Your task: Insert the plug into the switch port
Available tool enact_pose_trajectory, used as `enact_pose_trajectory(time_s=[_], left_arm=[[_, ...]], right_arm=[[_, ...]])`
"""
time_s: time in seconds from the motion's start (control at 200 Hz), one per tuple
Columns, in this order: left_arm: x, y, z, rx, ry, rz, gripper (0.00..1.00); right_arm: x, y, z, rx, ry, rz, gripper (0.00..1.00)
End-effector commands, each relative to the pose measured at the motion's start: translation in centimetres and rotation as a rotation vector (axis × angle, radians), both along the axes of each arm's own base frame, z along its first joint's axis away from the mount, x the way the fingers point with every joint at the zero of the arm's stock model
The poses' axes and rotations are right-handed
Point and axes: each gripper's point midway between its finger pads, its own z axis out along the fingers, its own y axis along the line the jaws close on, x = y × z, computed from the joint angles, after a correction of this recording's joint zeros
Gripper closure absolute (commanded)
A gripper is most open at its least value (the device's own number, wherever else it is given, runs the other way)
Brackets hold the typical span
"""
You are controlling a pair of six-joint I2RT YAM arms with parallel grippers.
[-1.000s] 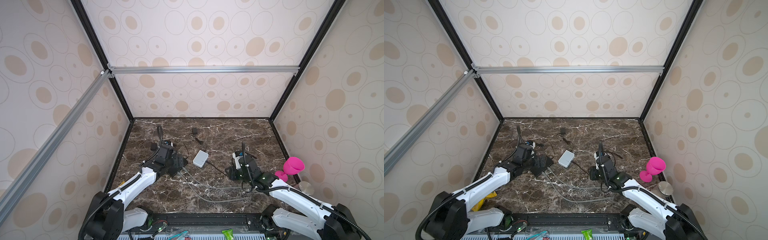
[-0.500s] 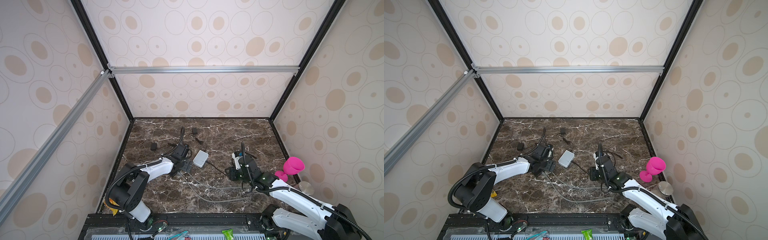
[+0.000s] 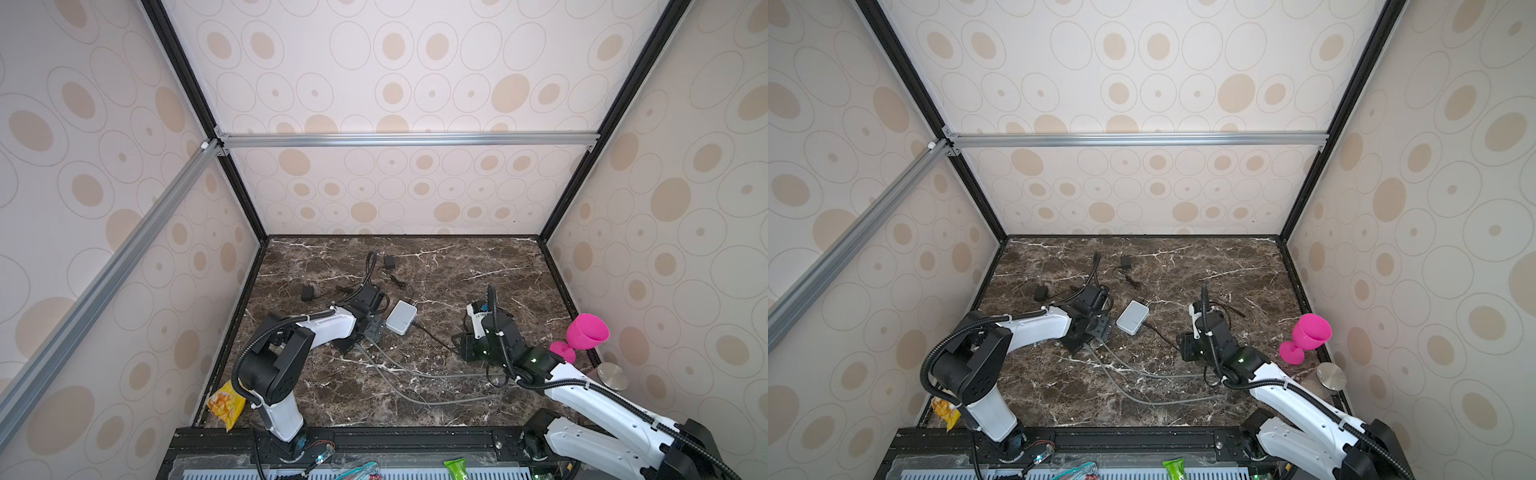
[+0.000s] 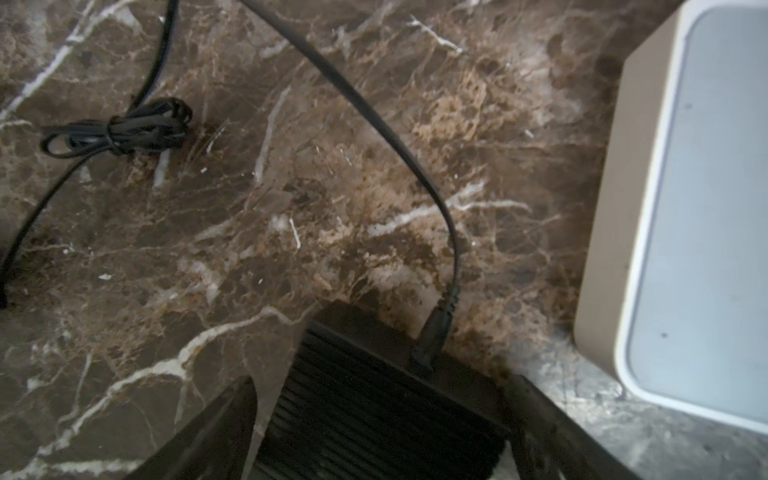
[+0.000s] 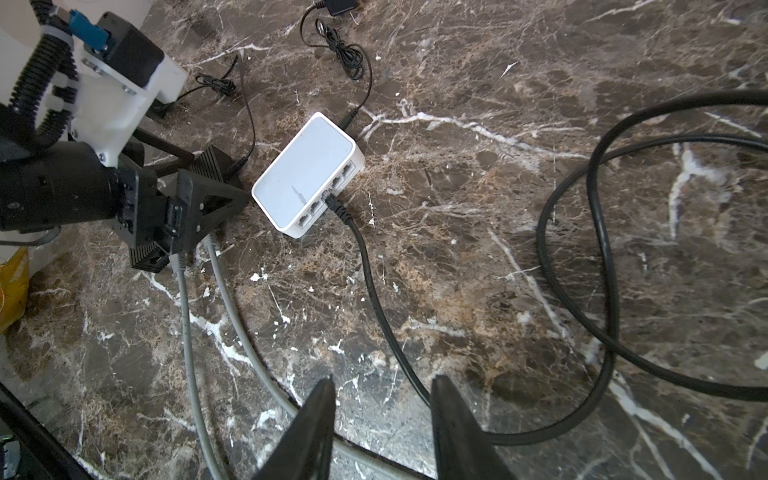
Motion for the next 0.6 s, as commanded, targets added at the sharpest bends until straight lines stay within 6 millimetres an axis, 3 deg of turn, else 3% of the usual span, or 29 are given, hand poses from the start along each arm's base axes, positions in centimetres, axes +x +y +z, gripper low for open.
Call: enact_pose_trajectory(time_s=[0.0,0.205,0.365,0.44,0.49,0.595], left_arm=[[0.2,0.2,0.0,0.000,0.017,0.017,0.18],[0.3,-0.1,0.0,-0.030,0.024,0.034,0.27],[0.5,0.1,0.3,-0.038,0.023,0.056,0.21],[0.8,-0.1,1.3,-0.060,-0.001,0.063,0.02],[1.0,-0.6,2.4,-0.096,-0.029,0.055,0.02],[1.8,-1.9,7.1,-0.235,-0.169,0.040,0.02]], right_arm=[[-0.4,-0.4,-0.3,-0.021,0.002,-0.002,0.60],[-0.3,-0.6,0.0,-0.030,-0.008,-0.012,0.61],[0.6,-1.9,1.1,-0.101,-0.077,-0.045,0.58],[1.8,-4.0,2.7,-0.207,-0.174,-0.096,0.55],[3.0,-6.1,4.4,-0.289,-0.252,-0.160,0.52],[5.5,-10.2,7.2,-0.441,-0.417,-0.303,0.33]])
